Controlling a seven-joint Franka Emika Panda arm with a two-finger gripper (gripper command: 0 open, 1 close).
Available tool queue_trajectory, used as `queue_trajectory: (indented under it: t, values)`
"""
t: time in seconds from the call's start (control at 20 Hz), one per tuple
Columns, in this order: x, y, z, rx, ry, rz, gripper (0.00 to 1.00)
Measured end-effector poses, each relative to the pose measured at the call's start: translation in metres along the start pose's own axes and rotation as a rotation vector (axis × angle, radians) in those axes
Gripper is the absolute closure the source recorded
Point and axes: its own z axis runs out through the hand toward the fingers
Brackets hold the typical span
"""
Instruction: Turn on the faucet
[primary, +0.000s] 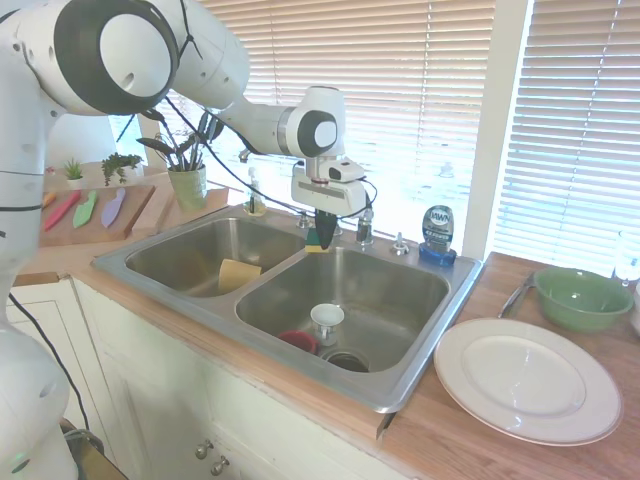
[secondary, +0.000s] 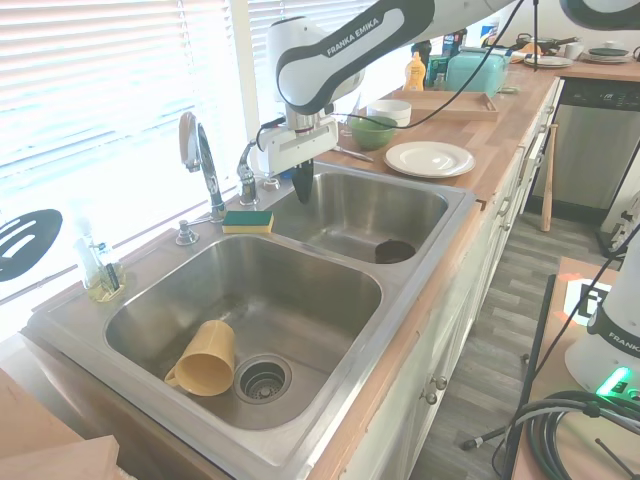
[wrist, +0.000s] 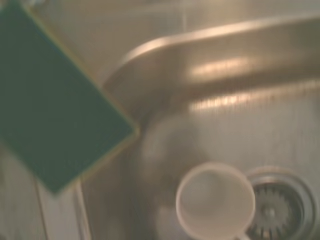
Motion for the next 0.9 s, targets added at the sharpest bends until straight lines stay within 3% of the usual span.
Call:
queue_trajectory:
  t: [0.5, 0.55, 0.9]
  values:
    - [-0.056, 0.077, -0.013, -0.021, -0.027, -0.016, 1.00]
    - [-0.062, 0.084, -0.013, -0.016, -0.025, -0.019, 0.00]
    - [-0.079, 0.108, -0.009, 0.003, -0.021, -0.019, 0.00]
